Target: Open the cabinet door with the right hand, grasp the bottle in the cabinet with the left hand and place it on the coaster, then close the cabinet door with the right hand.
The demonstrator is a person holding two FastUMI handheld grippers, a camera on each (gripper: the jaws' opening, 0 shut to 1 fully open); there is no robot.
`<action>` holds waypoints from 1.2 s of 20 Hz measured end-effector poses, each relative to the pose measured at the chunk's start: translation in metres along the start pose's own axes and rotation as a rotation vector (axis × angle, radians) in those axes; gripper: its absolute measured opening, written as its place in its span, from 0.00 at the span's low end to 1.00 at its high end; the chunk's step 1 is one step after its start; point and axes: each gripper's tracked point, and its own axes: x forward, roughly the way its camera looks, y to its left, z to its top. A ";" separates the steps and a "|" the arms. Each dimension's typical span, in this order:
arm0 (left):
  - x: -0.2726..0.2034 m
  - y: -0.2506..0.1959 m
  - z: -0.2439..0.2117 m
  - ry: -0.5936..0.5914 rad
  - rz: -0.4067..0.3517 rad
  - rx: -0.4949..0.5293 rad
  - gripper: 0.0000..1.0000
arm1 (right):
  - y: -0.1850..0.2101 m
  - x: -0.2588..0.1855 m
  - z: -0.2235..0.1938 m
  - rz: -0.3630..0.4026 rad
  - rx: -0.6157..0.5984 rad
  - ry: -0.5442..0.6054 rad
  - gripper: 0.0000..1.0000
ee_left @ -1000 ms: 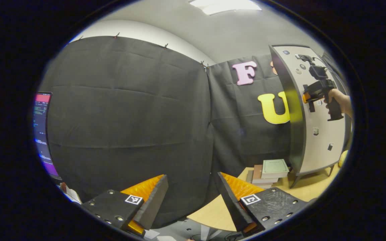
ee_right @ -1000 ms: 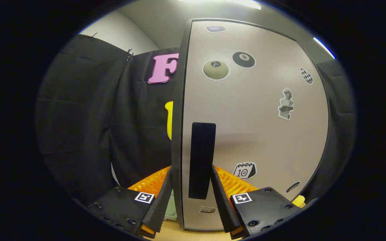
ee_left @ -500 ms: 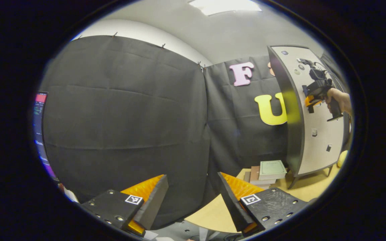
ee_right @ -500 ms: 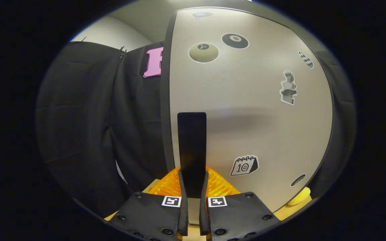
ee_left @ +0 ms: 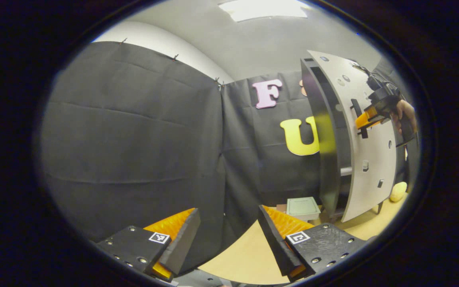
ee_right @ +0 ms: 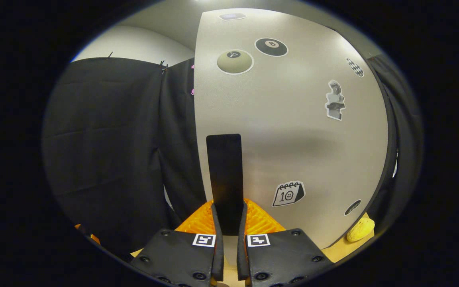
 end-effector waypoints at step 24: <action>-0.049 -0.248 0.037 -0.022 -0.244 0.034 0.88 | -0.064 -0.027 -0.005 0.339 0.010 -0.020 0.14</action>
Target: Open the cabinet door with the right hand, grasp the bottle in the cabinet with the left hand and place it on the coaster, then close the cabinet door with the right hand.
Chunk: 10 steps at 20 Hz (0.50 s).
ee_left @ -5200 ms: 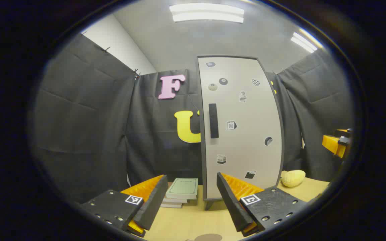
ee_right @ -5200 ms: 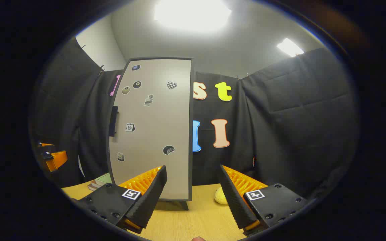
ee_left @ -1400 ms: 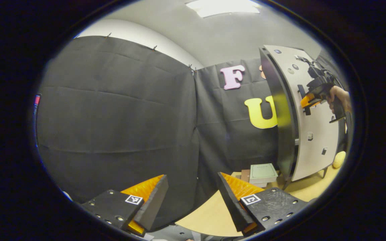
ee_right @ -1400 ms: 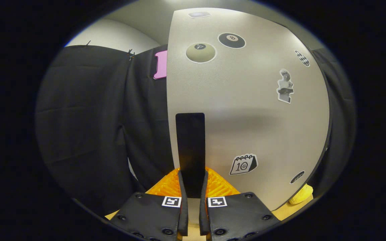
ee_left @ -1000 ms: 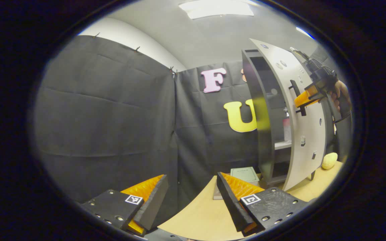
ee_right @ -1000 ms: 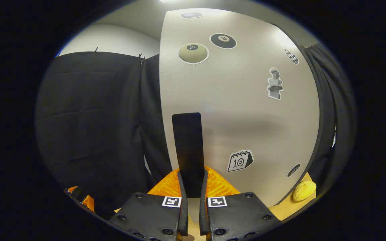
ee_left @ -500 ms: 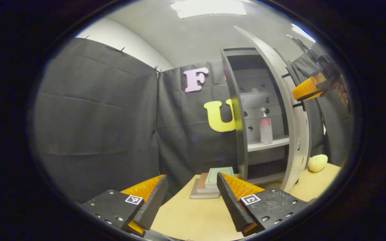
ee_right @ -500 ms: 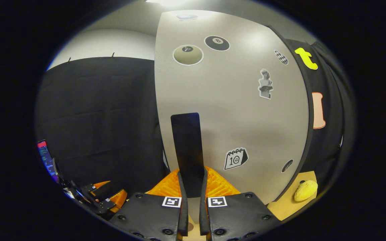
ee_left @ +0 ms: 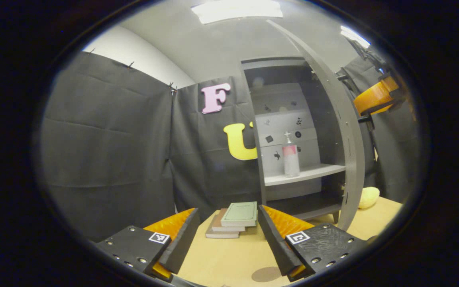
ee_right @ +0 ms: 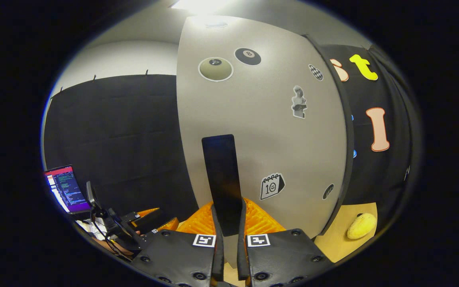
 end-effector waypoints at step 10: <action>-0.004 -0.094 0.014 -0.016 -0.083 0.005 0.88 | -0.016 -0.015 0.003 -0.006 0.010 -0.034 0.14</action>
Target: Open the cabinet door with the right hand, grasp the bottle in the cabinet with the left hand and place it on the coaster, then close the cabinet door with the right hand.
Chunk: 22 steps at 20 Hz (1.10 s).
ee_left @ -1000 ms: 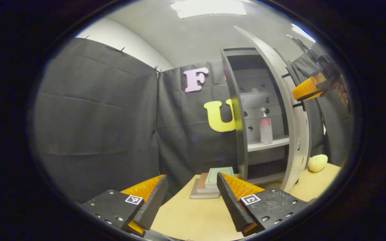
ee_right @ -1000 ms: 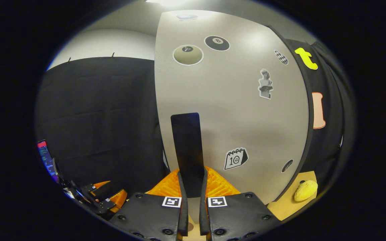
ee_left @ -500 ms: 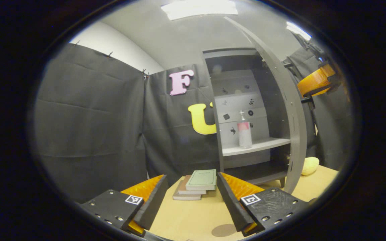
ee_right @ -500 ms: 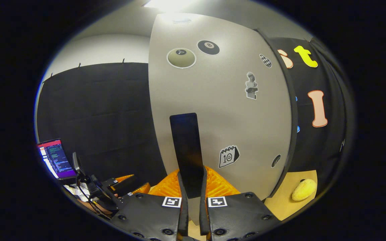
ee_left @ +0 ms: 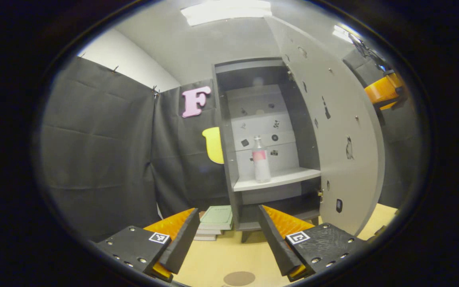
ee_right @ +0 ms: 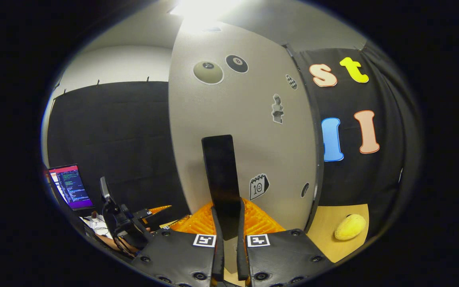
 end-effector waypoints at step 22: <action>-0.001 -0.078 0.053 -0.047 0.001 -0.006 0.88 | -0.031 -0.038 0.015 -0.120 -0.033 -0.115 0.28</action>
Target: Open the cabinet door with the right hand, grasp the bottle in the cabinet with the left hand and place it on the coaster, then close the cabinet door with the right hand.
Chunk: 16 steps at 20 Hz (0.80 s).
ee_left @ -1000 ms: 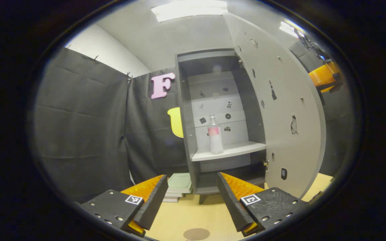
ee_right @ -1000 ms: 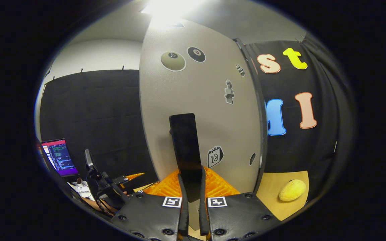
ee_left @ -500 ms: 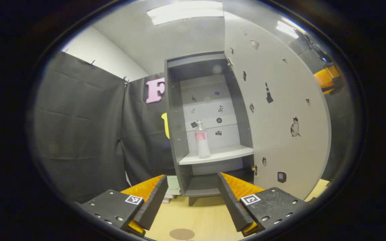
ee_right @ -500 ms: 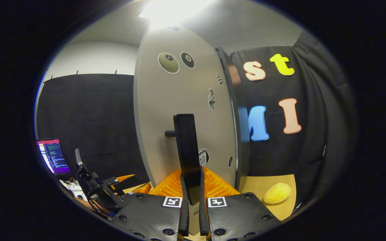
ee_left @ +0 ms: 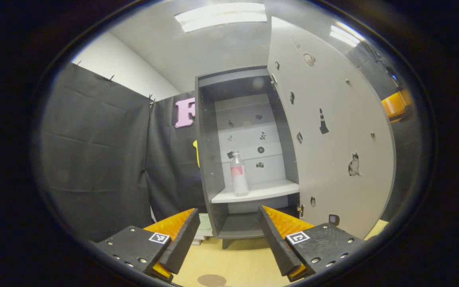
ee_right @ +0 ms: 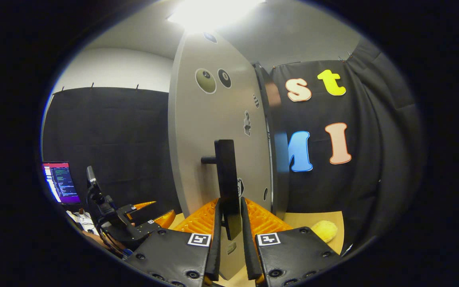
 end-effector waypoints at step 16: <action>0.182 -0.016 0.050 -0.006 -0.167 -0.101 0.88 | -0.150 -0.041 -0.047 -0.555 -0.031 0.063 0.98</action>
